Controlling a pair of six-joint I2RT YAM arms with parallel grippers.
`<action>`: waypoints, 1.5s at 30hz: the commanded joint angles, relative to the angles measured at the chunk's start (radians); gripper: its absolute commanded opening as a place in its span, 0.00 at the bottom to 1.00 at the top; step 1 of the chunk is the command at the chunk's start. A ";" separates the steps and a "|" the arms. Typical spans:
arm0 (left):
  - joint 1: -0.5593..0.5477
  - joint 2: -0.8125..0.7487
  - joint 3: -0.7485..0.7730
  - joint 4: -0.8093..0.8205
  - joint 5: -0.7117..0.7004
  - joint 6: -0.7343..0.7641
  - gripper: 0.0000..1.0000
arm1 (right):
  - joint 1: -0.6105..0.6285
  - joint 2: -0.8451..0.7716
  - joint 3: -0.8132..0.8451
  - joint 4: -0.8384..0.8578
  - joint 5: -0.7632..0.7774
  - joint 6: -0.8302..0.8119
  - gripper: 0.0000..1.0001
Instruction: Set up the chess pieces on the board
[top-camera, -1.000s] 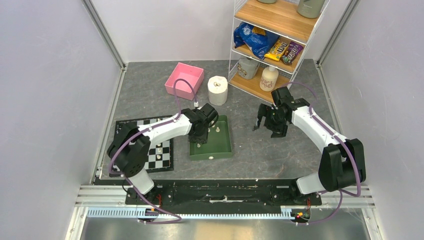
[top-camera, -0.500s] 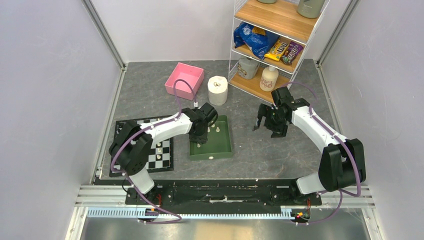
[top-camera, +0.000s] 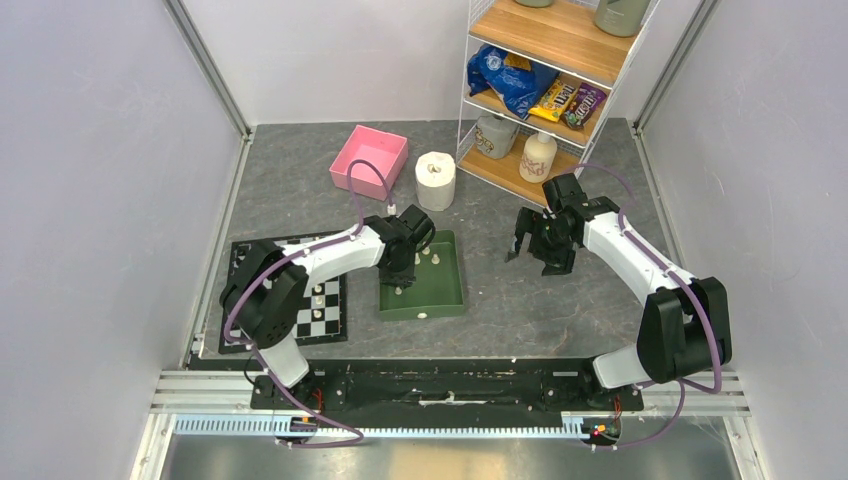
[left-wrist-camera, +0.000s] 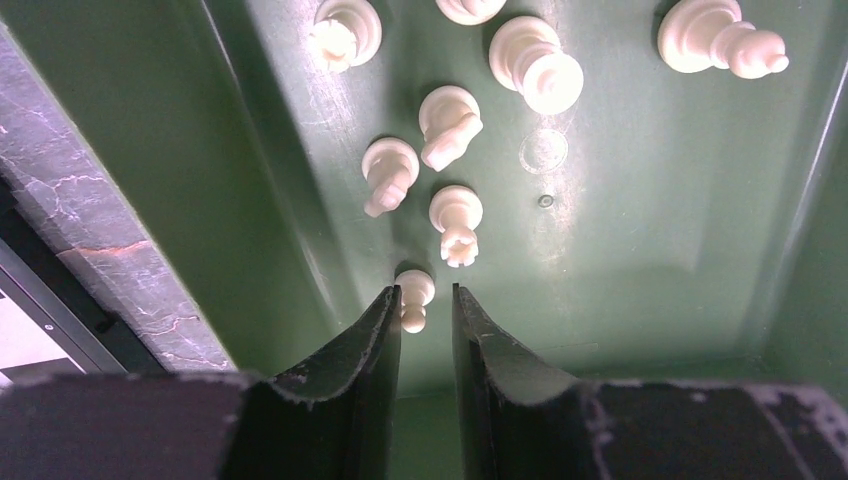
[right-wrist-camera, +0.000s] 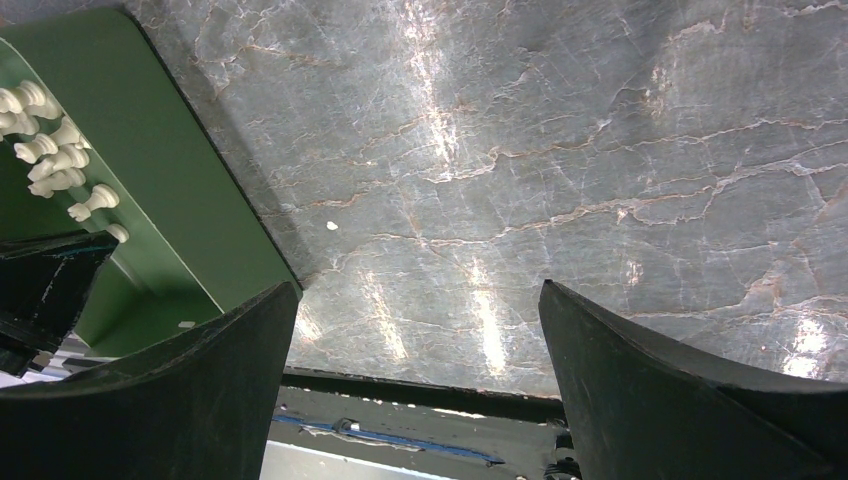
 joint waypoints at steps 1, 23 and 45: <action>0.005 0.012 -0.004 0.021 0.014 -0.017 0.31 | 0.001 -0.003 -0.002 0.005 -0.015 -0.019 0.99; 0.005 0.030 0.014 -0.008 -0.021 -0.025 0.20 | 0.001 0.009 0.002 0.005 -0.016 -0.020 0.99; 0.006 -0.273 0.094 -0.168 -0.082 -0.092 0.02 | 0.001 0.007 0.000 0.009 -0.026 -0.021 0.99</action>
